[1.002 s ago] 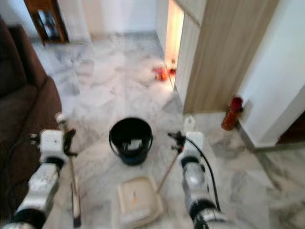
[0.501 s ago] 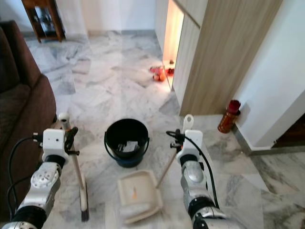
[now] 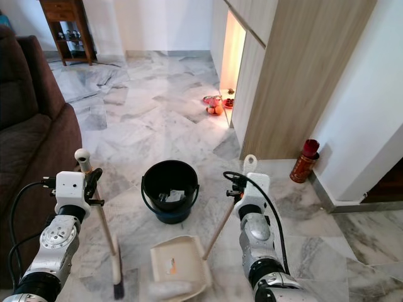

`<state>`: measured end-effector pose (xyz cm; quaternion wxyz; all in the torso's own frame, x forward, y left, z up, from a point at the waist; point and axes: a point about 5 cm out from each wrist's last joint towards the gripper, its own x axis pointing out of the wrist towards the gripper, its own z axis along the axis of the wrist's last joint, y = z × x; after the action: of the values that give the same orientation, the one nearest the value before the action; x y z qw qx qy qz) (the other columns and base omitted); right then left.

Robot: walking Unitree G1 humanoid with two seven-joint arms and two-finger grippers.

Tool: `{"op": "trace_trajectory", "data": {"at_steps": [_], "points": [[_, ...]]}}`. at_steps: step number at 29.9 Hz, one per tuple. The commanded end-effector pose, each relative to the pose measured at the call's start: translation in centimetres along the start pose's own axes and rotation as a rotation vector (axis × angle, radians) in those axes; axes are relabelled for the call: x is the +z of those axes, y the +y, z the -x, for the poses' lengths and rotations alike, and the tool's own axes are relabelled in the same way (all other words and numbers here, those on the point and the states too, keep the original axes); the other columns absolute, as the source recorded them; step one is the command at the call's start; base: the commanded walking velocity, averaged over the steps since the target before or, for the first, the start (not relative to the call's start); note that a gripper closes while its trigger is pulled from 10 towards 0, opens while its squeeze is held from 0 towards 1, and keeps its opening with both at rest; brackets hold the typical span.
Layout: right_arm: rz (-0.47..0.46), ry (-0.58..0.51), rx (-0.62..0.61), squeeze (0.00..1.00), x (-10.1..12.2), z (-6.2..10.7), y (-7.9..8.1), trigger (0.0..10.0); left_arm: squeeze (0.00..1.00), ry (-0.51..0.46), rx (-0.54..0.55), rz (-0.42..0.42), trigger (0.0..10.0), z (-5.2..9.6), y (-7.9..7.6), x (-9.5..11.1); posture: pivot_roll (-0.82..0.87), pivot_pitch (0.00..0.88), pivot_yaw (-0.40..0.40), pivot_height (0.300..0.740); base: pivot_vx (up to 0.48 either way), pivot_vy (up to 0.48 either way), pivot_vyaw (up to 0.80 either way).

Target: Sweep floor

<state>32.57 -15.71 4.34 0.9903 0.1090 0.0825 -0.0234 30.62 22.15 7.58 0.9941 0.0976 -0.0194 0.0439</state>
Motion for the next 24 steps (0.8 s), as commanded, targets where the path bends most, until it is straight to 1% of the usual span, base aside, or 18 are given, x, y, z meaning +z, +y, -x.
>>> {"op": "trace_trajectory", "data": {"at_steps": [1, 2, 6, 8, 10, 13, 15, 20, 21, 24], "points": [[-0.025, -0.100, 0.031, 0.00, 2.5, -1.0, 0.9, 10.0, 0.00, -0.041, -0.002, -0.010, 10.0, -0.3, 0.1, 0.8, 0.13, 0.000, -0.023, 0.740, 0.000, 0.000, 0.00], [-0.025, -0.100, 0.031, 0.00, 2.5, -1.0, 0.9, 10.0, 0.00, -0.041, -0.002, -0.010, 10.0, -0.3, 0.1, 0.8, 0.13, 0.000, -0.023, 0.740, 0.000, 0.000, 0.00], [-0.038, -0.156, 0.060, 0.00, 3.5, -1.1, 1.8, 10.0, 0.00, -0.039, -0.006, -0.013, 10.0, -0.2, 0.0, 0.7, 0.12, 0.000, -0.022, 0.740, 0.000, 0.000, 0.00], [-0.012, -0.191, 0.091, 0.00, 3.9, -0.9, 2.4, 10.0, 0.00, -0.039, -0.008, -0.014, 10.0, -0.2, 0.0, 0.7, 0.12, 0.000, -0.021, 0.740, 0.000, 0.000, 0.00], [-0.011, -0.218, 0.107, 0.00, 4.1, -0.7, 2.9, 10.0, 0.00, -0.038, -0.012, -0.018, 10.0, -0.2, 0.0, 0.7, 0.12, 0.000, -0.023, 0.740, 0.000, 0.000, 0.00], [-0.014, -0.220, 0.106, 0.00, 4.2, -0.6, 2.9, 10.0, 0.00, -0.039, -0.013, -0.019, 10.0, -0.2, 0.0, 0.7, 0.12, 0.000, -0.023, 0.740, 0.000, 0.000, 0.00], [-0.038, -0.233, 0.120, 0.00, 4.2, -0.1, 3.3, 10.0, 0.00, -0.038, -0.012, -0.018, 10.0, -0.1, 0.0, 0.7, 0.12, 0.000, -0.023, 0.740, 0.000, 0.000, 0.00], [-0.047, -0.243, 0.140, 0.00, 4.0, 0.6, 3.8, 10.0, 0.00, -0.037, -0.014, -0.017, 10.0, -0.1, -0.1, 0.6, 0.12, 0.000, -0.020, 0.740, 0.000, 0.000, 0.00], [-0.050, -0.244, 0.152, 0.00, 4.0, 1.3, 4.1, 10.0, 0.00, -0.037, -0.015, -0.017, 10.0, -0.1, -0.1, 0.6, 0.12, 0.000, -0.019, 0.740, 0.000, 0.000, 0.00], [-0.038, -0.253, 0.164, 0.00, 4.4, 2.1, 4.3, 10.0, 0.00, -0.036, -0.015, -0.017, 10.0, -0.1, 0.0, 0.6, 0.12, 0.000, -0.018, 0.740, 0.000, 0.000, 0.00]]}}
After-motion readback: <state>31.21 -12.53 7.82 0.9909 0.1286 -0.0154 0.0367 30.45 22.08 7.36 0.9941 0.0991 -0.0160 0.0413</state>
